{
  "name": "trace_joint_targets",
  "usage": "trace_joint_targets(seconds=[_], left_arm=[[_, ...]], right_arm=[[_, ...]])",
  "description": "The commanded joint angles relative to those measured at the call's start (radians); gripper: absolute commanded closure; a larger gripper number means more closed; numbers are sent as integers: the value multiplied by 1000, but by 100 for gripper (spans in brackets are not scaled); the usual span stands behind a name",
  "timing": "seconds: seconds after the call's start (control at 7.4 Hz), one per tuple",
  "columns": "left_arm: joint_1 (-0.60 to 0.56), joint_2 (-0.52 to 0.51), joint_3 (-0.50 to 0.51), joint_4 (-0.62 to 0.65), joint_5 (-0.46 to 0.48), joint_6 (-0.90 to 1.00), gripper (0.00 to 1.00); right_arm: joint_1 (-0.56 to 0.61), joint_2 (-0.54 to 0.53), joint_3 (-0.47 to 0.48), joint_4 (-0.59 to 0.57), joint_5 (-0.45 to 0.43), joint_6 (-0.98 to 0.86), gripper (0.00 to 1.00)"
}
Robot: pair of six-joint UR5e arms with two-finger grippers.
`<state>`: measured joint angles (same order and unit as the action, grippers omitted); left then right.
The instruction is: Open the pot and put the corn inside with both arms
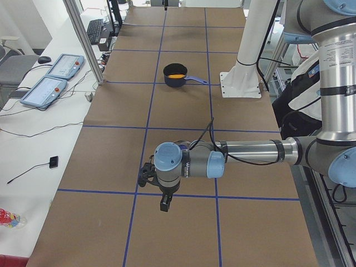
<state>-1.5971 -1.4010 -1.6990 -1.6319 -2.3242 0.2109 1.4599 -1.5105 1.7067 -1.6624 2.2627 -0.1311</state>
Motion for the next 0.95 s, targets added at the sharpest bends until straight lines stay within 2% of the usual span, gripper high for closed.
trace_joint_targets(seconds=[0.0, 0.81], left_arm=[[6, -6, -7, 55, 5, -1, 1], [5, 4, -30, 64, 5, 12, 1]], right_arm=[[72, -91, 5, 3, 0, -33, 0], [77, -103, -6, 42, -3, -21, 0]])
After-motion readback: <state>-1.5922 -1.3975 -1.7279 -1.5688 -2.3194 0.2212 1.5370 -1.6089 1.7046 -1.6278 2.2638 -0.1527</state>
